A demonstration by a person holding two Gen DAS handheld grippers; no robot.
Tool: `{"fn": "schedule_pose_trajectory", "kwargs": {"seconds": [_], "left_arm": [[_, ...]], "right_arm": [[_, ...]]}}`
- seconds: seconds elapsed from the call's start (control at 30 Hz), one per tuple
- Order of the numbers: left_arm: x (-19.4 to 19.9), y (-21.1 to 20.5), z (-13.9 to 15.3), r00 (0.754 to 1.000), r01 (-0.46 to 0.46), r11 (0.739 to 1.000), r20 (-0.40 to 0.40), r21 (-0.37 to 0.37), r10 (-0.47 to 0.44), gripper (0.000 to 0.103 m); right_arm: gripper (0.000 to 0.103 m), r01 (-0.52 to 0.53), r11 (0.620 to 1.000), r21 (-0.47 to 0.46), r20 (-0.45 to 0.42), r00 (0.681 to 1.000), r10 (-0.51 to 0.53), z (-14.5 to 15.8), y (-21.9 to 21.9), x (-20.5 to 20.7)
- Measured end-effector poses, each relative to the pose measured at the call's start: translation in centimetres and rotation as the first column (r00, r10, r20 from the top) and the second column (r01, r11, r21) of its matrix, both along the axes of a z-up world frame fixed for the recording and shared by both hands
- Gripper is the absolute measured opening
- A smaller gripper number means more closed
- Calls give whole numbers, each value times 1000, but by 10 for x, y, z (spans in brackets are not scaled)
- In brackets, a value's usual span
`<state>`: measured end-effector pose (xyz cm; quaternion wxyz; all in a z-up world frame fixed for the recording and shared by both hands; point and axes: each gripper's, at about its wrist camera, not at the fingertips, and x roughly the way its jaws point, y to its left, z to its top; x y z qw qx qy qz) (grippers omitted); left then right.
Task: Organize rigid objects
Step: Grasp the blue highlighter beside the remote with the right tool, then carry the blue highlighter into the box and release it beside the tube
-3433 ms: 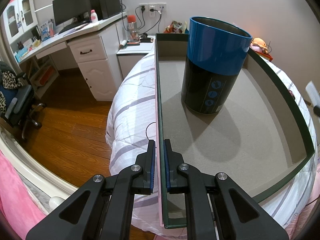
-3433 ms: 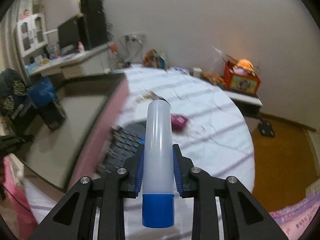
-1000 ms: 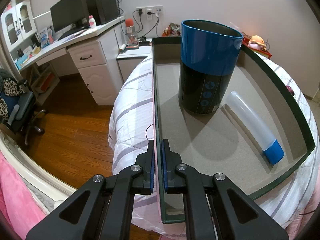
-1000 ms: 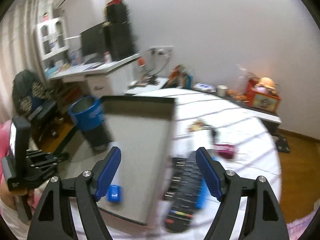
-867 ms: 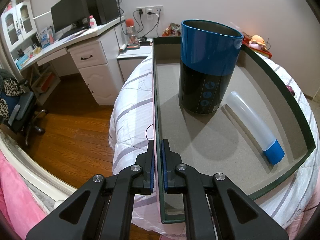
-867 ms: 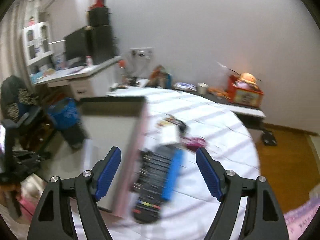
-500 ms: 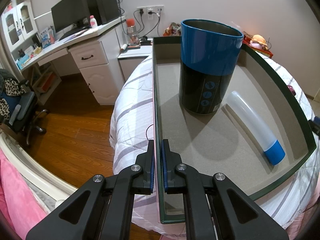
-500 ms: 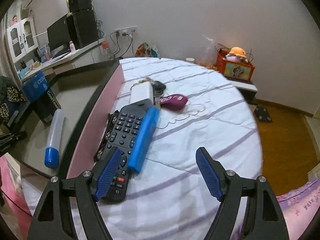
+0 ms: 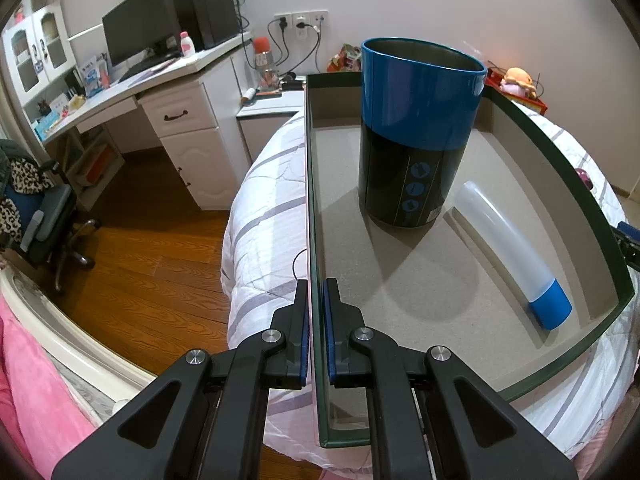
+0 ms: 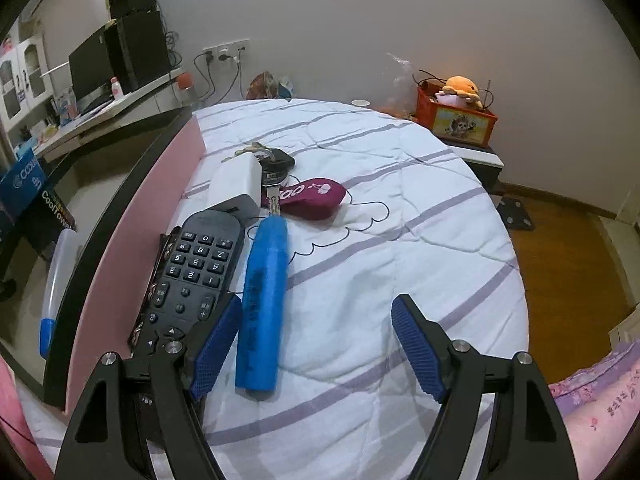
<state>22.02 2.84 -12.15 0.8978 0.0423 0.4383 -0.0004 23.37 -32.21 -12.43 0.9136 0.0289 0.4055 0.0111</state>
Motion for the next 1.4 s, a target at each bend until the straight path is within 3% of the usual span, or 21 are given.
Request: {"fn": "schedule_pose_trajectory", "kwargs": {"seconds": [0.27, 0.37, 0.5, 0.6, 1.03, 1.4], "left_arm": [[-1, -1, 1, 1000, 2, 1000, -1, 9, -2, 6], [-1, -1, 1, 1000, 1, 1000, -1, 11, -1, 6], [-1, -1, 1, 1000, 1, 1000, -1, 11, -1, 6], [-1, -1, 1, 1000, 1, 1000, -1, 11, -1, 6], [-1, -2, 0, 1000, 2, 1000, -3, 14, -2, 6], [-1, -2, 0, 1000, 2, 1000, -2, 12, -2, 6]], "right_arm": [[77, -50, 998, -49, -40, 998, 48, -9, 12, 19], [72, -75, 996, -50, -47, 996, 72, -9, 11, 23], [51, -101, 994, -43, -52, 994, 98, -7, 10, 29], [27, -116, 993, -35, -56, 992, 114, -5, 9, 29], [27, -118, 992, 42, -43, 992, 120, -2, -4, 12], [27, -124, 991, 41, 19, 992, 123, 22, 0, -3]]}}
